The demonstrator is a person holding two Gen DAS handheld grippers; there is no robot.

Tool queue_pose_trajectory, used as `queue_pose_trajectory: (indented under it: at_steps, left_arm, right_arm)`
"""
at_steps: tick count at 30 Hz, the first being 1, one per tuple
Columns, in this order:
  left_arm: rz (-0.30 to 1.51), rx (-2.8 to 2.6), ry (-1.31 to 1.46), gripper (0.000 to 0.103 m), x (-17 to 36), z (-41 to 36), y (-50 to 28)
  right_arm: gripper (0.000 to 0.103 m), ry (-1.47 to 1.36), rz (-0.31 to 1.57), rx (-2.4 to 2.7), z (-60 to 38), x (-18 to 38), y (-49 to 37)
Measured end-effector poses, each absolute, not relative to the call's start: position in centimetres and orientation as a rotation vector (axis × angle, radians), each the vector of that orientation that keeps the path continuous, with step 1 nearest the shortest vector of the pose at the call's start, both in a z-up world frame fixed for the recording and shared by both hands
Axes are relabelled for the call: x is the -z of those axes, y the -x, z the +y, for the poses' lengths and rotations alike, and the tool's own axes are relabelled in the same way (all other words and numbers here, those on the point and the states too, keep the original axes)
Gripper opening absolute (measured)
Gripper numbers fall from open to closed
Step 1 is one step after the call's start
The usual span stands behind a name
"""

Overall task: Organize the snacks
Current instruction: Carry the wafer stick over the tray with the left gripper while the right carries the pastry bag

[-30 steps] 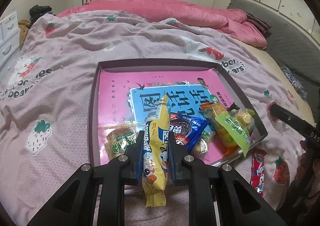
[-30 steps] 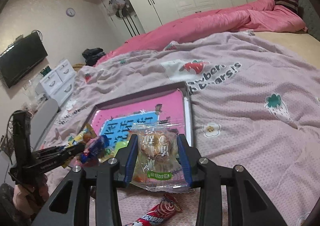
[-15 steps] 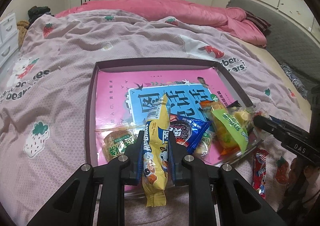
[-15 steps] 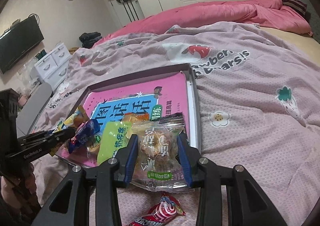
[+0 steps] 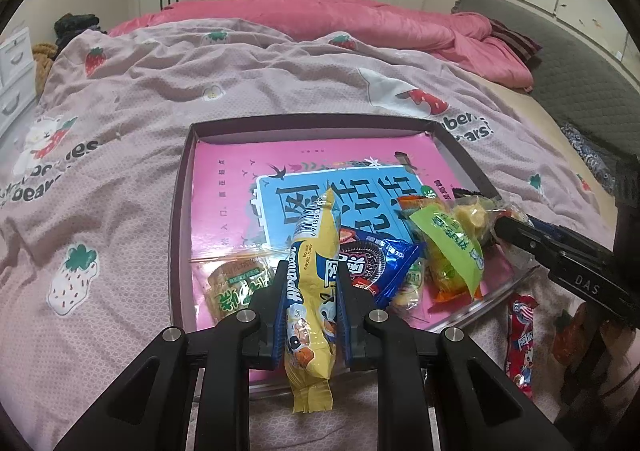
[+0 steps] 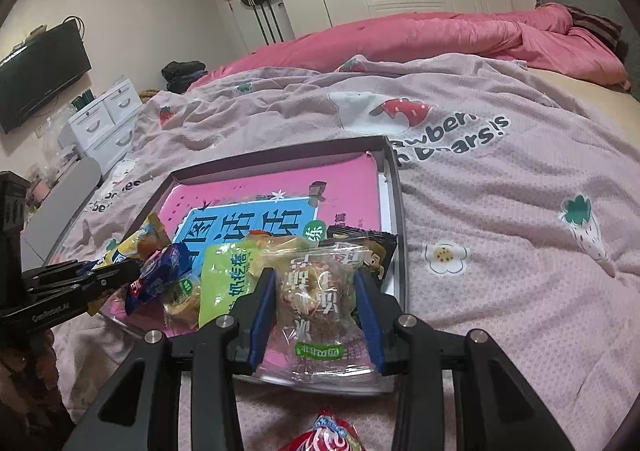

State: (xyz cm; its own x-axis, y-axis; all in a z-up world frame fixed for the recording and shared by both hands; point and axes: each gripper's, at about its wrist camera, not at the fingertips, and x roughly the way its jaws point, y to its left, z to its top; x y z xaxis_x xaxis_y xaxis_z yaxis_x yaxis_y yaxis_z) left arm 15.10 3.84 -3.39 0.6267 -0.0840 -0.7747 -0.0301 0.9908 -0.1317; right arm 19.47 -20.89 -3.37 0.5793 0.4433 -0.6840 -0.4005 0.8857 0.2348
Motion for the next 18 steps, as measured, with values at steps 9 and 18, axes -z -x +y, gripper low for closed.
queue_pose_trajectory:
  at_steps: [9, 18]
  left_arm:
    - [0.893, 0.035, 0.13, 0.021, 3.4, 3.81, -15.08]
    - [0.889, 0.05, 0.119, 0.021, 3.15, 3.47, -14.68]
  right_arm:
    - [0.04, -0.029, 0.797, -0.502, -20.52, 3.2, -19.33]
    - [0.04, -0.024, 0.808, -0.477, -20.63, 3.49, -19.44]
